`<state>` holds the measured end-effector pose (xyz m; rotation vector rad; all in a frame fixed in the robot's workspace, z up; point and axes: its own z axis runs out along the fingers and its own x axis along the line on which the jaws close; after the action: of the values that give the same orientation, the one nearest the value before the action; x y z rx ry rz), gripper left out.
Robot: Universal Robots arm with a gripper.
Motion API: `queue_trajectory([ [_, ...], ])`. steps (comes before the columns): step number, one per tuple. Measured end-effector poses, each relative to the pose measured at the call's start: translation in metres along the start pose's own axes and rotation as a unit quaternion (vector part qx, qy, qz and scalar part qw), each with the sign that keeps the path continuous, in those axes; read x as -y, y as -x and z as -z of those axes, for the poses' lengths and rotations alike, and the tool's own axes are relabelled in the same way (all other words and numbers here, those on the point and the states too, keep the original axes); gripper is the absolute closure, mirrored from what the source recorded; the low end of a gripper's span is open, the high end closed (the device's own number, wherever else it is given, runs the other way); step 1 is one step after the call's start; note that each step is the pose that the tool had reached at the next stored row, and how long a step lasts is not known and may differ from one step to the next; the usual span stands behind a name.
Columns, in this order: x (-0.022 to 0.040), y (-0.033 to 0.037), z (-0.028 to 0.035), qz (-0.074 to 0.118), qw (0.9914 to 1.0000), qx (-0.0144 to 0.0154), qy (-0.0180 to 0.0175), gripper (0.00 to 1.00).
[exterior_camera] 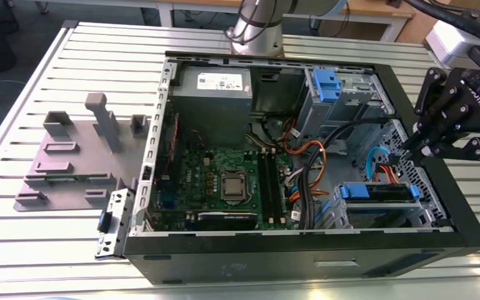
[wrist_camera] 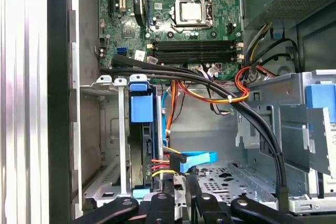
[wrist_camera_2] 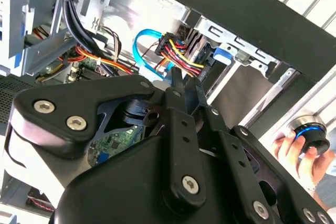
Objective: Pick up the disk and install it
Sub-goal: 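Insert the second disk wire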
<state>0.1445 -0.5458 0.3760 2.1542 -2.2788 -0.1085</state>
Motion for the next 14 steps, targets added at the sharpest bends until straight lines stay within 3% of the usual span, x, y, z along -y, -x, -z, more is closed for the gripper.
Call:
queue_trajectory([
  [5,-0.0092,-0.0008,-0.0062,0.0,1.0,-0.0001,0.0,0.76],
  [10,-0.0091,-0.0012,-0.0147,0.0,1.0,-0.0008,0.0004,0.76],
  [14,-0.0089,-0.0013,-0.0179,0.001,1.0,-0.0012,0.0004,0.76],
])
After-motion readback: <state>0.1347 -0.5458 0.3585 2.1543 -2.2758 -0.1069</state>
